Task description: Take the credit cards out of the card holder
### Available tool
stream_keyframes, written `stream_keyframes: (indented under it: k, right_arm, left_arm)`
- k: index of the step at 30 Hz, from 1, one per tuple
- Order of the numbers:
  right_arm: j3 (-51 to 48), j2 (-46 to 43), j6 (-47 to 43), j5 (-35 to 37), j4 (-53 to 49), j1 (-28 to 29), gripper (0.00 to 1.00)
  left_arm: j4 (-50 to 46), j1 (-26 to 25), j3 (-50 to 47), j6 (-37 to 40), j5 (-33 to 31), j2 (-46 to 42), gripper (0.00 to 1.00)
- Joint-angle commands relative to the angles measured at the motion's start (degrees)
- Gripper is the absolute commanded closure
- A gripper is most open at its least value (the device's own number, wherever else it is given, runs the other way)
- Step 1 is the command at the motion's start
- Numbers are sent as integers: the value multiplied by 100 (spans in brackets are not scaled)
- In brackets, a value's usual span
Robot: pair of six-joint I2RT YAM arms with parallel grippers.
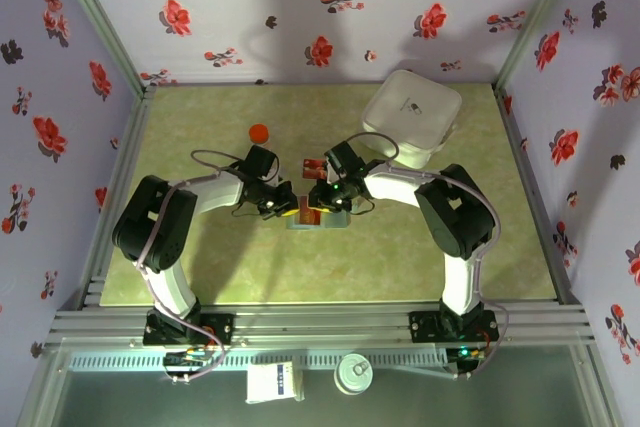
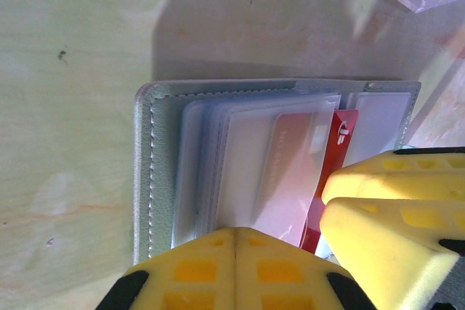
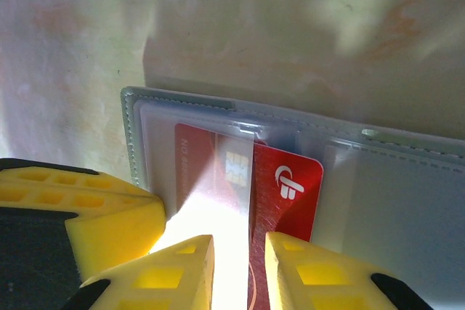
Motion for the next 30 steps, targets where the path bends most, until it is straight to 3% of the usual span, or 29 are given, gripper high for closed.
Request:
stream_keyframes:
  k: [1,19,30]
  right_arm:
    - [126,-80,-169,100,-151,35,75]
    - [197,-10,-236,55,-72,28,75]
    - [-67,-497,-172,202,-22,-17,76]
  left_arm:
    - [-181,-4,125,143,-77,46,100]
    - [-157,-27,166,82,46,-165,100]
    - [-81,-159,267,34,69,8,100]
